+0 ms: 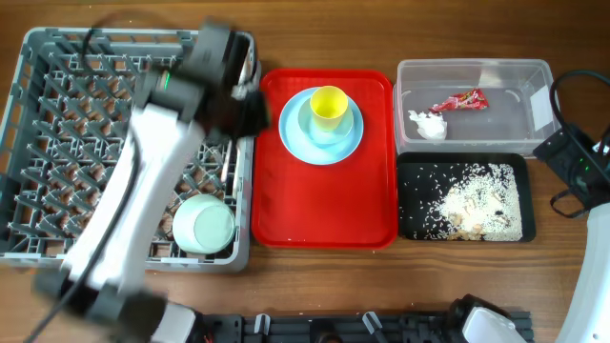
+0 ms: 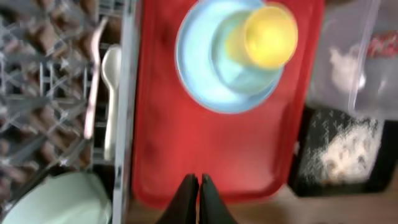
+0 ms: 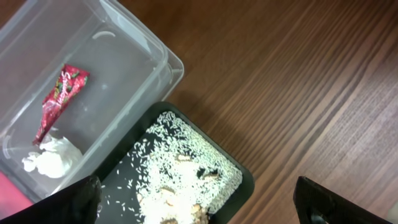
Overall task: Sort waste into correct bins and load items into the dishwasher rack
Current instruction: 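Reach the left gripper over the yellow cup on the blue plate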
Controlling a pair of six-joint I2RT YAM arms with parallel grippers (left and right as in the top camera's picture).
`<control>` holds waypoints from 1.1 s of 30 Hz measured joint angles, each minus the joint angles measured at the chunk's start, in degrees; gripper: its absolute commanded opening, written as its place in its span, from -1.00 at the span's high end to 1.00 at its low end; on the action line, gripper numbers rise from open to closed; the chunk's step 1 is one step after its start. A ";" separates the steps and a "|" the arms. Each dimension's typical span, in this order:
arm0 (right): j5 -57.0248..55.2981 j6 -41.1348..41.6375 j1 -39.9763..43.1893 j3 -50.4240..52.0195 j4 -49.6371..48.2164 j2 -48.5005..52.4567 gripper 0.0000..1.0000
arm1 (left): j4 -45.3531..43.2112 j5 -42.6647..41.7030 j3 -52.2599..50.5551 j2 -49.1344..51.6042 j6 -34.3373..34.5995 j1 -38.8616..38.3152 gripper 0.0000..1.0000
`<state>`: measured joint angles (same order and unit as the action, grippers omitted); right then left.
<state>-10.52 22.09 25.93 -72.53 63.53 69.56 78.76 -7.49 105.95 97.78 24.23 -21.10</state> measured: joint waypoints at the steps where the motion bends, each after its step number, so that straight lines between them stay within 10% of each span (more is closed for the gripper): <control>1: 0.00 -0.02 0.00 0.00 -0.02 0.00 -1.00 | 1.73 -0.17 7.52 4.94 -1.20 -0.17 0.92; 7: 0.00 0.00 0.00 0.00 0.00 0.00 -1.00 | 1.01 -0.57 32.79 25.79 -7.02 -3.89 0.92; 33: 0.00 0.00 0.00 0.00 0.07 0.00 -0.99 | -9.44 9.81 30.60 40.19 -10.19 -15.58 0.49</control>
<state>-10.52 22.09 25.93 -72.53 63.59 69.56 69.32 2.33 136.55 137.97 14.04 -36.69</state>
